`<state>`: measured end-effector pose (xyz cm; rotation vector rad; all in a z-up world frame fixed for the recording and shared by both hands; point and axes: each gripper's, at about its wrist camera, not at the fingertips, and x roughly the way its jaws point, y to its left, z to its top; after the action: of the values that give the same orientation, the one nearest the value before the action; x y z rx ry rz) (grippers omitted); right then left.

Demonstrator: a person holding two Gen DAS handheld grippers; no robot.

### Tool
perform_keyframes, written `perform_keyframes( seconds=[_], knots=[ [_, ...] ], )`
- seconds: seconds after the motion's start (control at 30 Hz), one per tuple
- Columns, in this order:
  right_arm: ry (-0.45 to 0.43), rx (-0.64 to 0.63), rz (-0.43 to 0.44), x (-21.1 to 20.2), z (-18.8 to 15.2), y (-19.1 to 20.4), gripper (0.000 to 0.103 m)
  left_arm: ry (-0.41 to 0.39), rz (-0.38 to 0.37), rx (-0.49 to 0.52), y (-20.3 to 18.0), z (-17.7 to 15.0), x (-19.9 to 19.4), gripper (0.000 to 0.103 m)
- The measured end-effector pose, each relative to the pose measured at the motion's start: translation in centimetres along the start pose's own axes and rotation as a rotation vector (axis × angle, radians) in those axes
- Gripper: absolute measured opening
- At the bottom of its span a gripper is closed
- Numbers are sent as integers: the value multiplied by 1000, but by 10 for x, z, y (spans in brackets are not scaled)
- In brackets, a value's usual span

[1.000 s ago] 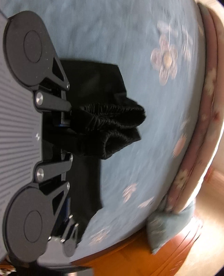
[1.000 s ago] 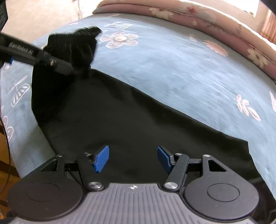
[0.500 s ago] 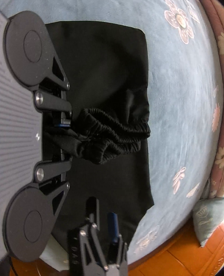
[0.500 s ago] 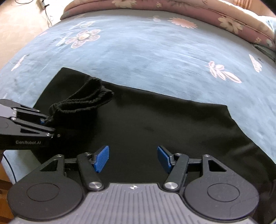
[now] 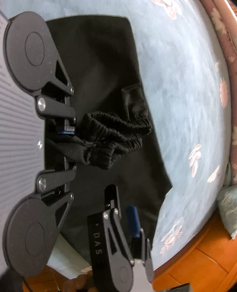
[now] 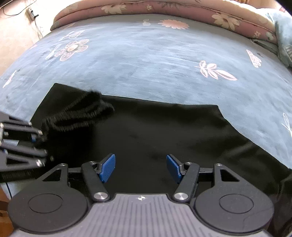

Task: Fold clothes
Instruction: 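Open the left gripper and drop the cuffs onto the trousers, then grasp the trouser edge with the right gripper and lift it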

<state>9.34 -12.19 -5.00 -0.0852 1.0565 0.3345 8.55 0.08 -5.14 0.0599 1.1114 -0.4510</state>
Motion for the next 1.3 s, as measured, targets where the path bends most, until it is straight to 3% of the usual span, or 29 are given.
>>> perform_keyframes(
  seconds=[0.2, 0.3, 0.37, 0.43, 0.5, 0.6, 0.7, 0.77, 0.87, 1.0, 1.13, 1.3],
  knots=[
    [18, 23, -19, 3, -4, -13, 67, 58, 10, 14, -6, -3, 26, 25],
    [17, 31, -15, 0, -4, -18, 67, 62, -19, 10, -4, -2, 16, 43],
    [8, 32, -16, -3, -3, -20, 70, 77, -48, 25, -3, -5, 3, 49],
    [-10, 38, -22, -6, 2, -23, 70, 96, -88, 69, -2, -10, -13, 58],
    [-34, 48, -17, -11, 8, -24, 70, 84, -73, 114, 1, -17, -28, 68],
    [-77, 58, 55, -16, 18, -19, 69, 65, 5, 131, 14, -24, -38, 69],
    [-93, 49, 173, -9, 27, -1, 55, 67, 56, 71, 36, -28, -33, 69],
    [-92, 38, 255, 1, 34, 14, 43, 53, 57, 48, 46, -32, -28, 69],
    [-100, -14, 338, 15, 41, 37, 42, 50, 26, 2, 57, -38, -21, 69],
    [-31, -58, 328, 40, 31, 50, 42, 43, -33, -32, 67, -47, -21, 70],
    [25, -44, 283, 52, 18, 43, 42, 37, -45, -46, 79, -59, -18, 73],
    [31, -94, 258, 52, 18, 51, 41, 26, 12, -60, 86, -56, -35, 73]
  ],
)
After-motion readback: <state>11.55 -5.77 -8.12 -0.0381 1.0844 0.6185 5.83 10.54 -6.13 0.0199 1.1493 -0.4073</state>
